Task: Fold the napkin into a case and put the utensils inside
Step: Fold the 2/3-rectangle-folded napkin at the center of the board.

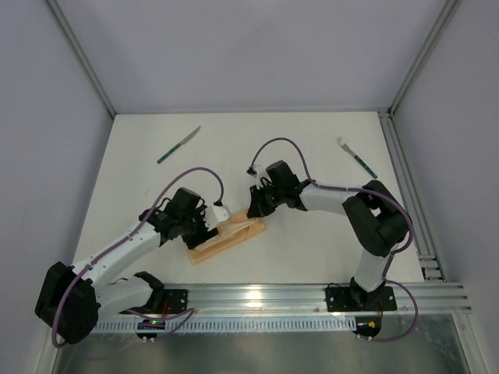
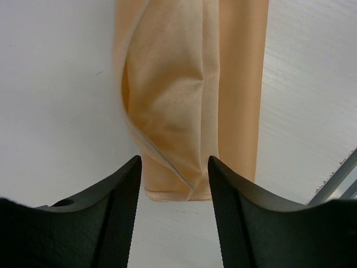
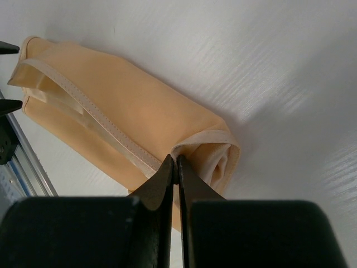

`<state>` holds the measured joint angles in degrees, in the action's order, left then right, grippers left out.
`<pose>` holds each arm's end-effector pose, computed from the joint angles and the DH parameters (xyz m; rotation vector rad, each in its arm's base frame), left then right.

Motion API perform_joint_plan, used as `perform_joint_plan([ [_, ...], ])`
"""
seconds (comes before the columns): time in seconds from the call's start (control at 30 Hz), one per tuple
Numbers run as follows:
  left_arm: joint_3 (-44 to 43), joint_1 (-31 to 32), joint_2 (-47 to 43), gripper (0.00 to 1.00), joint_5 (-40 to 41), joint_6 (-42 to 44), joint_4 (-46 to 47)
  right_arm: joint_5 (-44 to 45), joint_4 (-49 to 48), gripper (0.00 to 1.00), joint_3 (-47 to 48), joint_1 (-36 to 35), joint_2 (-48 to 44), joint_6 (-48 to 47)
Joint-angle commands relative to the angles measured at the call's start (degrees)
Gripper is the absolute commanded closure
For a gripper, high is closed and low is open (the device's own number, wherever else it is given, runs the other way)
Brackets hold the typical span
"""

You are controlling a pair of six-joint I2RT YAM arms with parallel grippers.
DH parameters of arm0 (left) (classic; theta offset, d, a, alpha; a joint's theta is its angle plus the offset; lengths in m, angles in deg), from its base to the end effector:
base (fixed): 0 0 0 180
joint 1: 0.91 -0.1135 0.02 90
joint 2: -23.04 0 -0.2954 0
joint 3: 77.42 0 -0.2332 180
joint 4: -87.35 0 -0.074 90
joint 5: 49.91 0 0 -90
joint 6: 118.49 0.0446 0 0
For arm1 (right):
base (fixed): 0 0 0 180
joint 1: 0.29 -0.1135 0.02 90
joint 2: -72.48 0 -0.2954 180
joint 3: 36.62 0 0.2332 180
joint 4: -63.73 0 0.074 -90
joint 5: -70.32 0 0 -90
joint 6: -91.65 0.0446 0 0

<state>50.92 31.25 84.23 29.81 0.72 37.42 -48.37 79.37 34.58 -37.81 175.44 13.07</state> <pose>0.1376 -0.0959 0.2322 1.3831 2.2056 -0.2523 0.2734 0.2369 0.1954 -0.8042 2.3699 0.9818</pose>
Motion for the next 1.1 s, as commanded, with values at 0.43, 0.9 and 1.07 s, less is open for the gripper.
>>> perform_joint_plan([
  [0.43,3.9,-0.1,-5.0,1.0,0.4,8.2,-6.9,-1.1,-1.1,0.96,-3.5,-0.8,-8.8,-3.3],
  [0.9,8.9,1.9,-2.8,0.98,5.0,13.3,-5.8,-0.1,-2.1,0.96,-11.4,-2.1,-7.8,-4.0],
  [1.07,9.1,2.0,-3.6,0.96,6.6,12.6,-5.2,1.2,-1.5,0.96,-12.2,-2.1,-8.0,-4.6],
])
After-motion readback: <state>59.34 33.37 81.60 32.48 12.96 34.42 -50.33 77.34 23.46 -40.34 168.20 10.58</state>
